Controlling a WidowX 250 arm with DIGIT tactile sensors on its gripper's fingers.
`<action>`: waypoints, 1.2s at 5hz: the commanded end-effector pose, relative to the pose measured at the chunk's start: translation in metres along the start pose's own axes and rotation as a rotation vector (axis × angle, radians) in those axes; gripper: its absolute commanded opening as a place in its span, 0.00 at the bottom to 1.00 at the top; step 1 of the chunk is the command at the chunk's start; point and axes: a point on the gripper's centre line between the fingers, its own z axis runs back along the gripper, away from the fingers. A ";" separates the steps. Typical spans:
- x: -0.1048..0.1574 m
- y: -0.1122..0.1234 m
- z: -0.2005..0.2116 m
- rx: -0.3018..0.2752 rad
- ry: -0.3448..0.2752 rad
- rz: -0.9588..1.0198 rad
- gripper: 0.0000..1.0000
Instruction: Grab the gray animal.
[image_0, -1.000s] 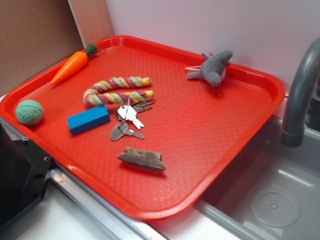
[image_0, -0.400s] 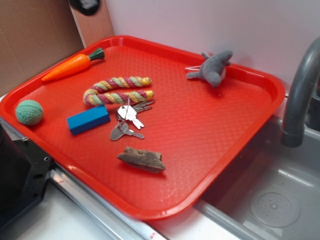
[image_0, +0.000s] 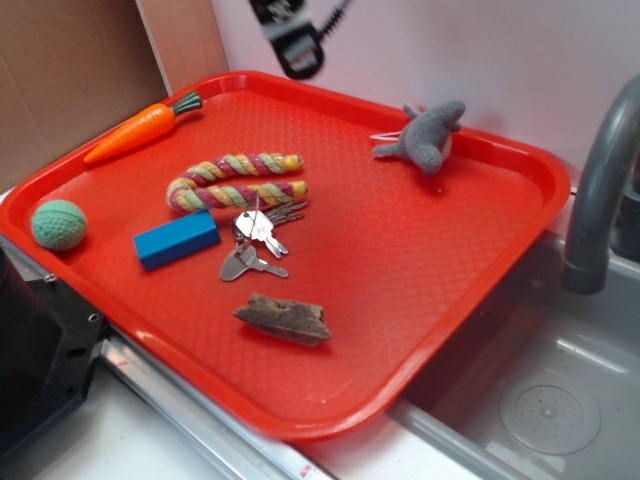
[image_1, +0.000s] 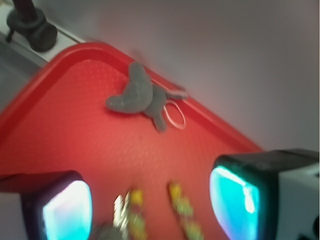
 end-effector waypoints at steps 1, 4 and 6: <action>0.032 0.006 -0.043 0.042 -0.020 -0.107 1.00; 0.029 0.001 -0.065 0.013 -0.010 -0.162 1.00; 0.044 -0.017 -0.069 0.022 -0.107 -0.105 1.00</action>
